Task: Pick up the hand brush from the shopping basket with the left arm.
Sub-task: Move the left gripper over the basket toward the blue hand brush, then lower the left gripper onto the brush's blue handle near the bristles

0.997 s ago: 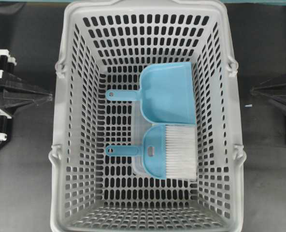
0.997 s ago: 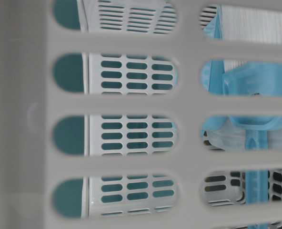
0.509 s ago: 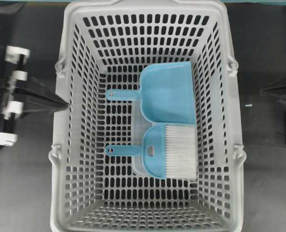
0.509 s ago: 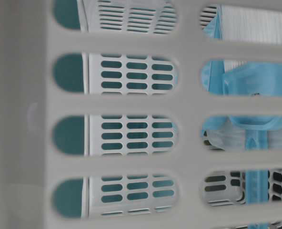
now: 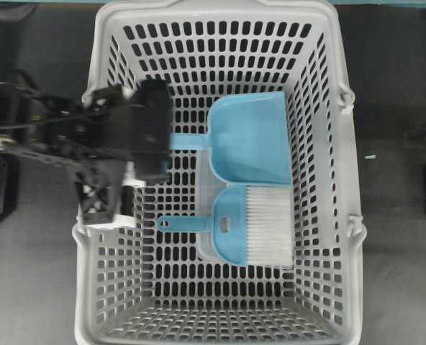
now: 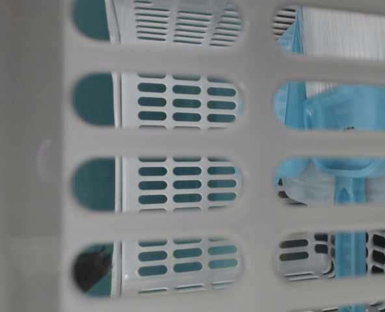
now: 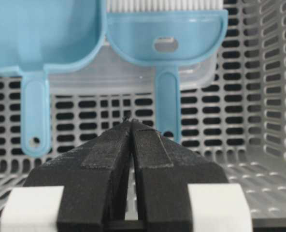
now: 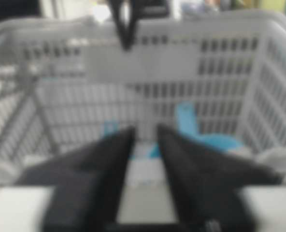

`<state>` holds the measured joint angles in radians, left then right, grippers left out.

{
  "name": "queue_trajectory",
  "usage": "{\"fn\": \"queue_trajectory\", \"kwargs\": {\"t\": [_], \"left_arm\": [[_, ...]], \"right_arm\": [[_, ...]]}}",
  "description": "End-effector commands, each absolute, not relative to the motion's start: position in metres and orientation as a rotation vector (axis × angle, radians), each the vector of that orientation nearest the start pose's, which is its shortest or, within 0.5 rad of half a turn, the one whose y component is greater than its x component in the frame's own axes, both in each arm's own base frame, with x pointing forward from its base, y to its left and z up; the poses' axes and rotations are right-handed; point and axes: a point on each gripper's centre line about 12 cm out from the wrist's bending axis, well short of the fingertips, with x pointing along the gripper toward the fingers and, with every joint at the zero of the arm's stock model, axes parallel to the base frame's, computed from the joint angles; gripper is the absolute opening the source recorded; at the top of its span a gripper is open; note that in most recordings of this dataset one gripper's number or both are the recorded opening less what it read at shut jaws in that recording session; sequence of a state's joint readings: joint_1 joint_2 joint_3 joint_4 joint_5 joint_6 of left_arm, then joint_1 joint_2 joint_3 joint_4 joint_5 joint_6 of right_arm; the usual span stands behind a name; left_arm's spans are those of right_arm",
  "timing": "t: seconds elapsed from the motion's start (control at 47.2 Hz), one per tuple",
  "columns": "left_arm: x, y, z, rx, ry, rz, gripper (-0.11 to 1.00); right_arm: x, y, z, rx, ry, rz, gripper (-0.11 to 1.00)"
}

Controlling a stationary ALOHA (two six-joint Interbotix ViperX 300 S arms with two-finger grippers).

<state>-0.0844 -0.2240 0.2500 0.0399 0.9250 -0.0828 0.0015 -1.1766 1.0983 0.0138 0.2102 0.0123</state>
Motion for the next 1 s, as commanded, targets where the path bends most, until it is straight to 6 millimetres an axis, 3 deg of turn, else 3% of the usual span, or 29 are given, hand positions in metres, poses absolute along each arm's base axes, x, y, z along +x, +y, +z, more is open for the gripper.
{"fn": "queue_trajectory", "kwargs": {"t": [0.0,0.106,0.212,0.276,0.445,0.551,0.763,0.975], "left_arm": [[0.369,-0.026,0.333,0.004,0.937,-0.018,0.00],[0.374,-0.027,0.327,-0.002,0.954,-0.015,0.00],[0.380,-0.031,0.319,-0.012,0.976,-0.013,0.05],[0.385,-0.036,0.310,-0.019,1.002,-0.013,0.19],[0.399,-0.051,0.282,-0.036,1.075,-0.015,0.69],[0.407,-0.056,0.262,-0.045,1.122,-0.007,0.89],[0.414,-0.064,0.227,-0.032,1.207,-0.007,0.90],[0.414,-0.073,0.208,-0.012,1.255,-0.020,0.90]], "right_arm": [[0.162,0.001,0.309,0.033,0.120,0.005,0.34],[0.160,0.001,0.308,0.039,0.115,0.005,0.65],[0.159,0.001,0.307,0.039,0.114,0.005,0.80],[0.158,0.001,0.308,0.041,0.109,0.005,0.79],[0.157,0.001,0.309,0.039,0.104,0.005,0.78],[0.157,0.001,0.309,0.039,0.101,0.005,0.78],[0.155,0.001,0.308,0.039,0.098,0.005,0.78],[0.154,0.001,0.307,0.046,0.095,0.006,0.78]]}}
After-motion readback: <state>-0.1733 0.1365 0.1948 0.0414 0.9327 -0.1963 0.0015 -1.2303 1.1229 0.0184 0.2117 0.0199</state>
